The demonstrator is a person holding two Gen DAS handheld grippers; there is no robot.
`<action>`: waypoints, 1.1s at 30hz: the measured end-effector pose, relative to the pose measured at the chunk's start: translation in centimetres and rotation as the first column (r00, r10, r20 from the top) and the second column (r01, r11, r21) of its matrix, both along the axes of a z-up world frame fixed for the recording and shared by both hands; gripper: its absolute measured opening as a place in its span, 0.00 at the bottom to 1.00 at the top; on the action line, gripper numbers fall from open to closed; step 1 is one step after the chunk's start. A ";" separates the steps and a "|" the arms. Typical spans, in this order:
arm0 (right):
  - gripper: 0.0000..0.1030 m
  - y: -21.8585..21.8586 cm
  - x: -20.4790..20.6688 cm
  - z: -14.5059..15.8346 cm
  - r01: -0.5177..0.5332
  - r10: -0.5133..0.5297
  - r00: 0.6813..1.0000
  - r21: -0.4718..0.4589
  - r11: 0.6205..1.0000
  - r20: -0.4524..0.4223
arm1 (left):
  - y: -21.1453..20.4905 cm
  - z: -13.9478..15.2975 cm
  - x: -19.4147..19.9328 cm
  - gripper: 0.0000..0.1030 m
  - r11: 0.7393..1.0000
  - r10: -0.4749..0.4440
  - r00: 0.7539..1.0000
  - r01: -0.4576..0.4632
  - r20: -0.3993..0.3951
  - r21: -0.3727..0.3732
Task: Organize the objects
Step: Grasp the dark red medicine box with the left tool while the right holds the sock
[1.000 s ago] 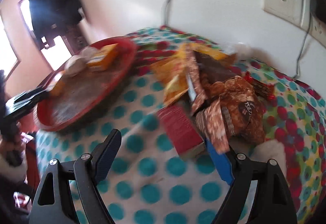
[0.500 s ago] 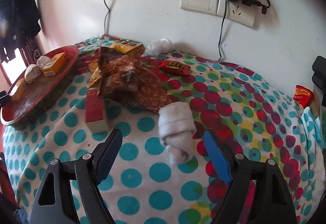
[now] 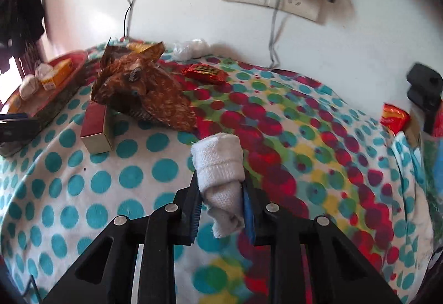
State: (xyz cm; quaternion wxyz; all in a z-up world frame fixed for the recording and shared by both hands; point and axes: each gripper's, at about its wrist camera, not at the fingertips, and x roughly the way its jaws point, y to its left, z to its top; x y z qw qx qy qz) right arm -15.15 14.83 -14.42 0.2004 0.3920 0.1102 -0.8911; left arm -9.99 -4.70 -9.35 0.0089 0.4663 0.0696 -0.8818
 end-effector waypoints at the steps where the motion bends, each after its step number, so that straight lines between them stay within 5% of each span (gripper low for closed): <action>1: 0.24 0.3 -0.1 -0.1 0.007 -0.007 1.000 -0.013 1.000 0.014 | 1.0 -0.2 -0.7 0.54 1.000 0.004 1.000 -0.004 0.008 -0.016; 10: 0.24 0.2 -0.4 -0.3 -0.001 0.002 0.999 -0.022 1.000 0.036 | 5.3 -2.5 -4.2 0.54 0.993 0.109 0.994 -0.107 0.031 -0.050; 17: 0.25 1.0 -0.8 -0.4 0.004 0.001 0.998 -0.078 0.997 0.065 | 5.8 -5.0 -6.0 0.55 0.970 0.202 0.976 -0.189 0.076 -0.154; 22: 0.25 0.6 -0.7 -0.3 0.000 0.002 0.999 -0.042 0.999 0.051 | 4.9 -5.4 -5.6 0.54 0.985 0.146 0.989 -0.141 0.039 -0.101; 26: 0.25 0.6 -0.7 -0.2 0.002 0.001 0.999 -0.043 0.999 0.051 | 4.4 -5.3 -4.6 0.37 0.994 0.072 0.997 -0.072 -0.012 -0.079; 33: 0.25 0.7 -0.7 -0.3 0.002 0.000 0.999 -0.045 0.999 0.052 | 3.2 -4.8 -3.5 0.29 0.997 0.032 0.999 -0.034 -0.025 -0.065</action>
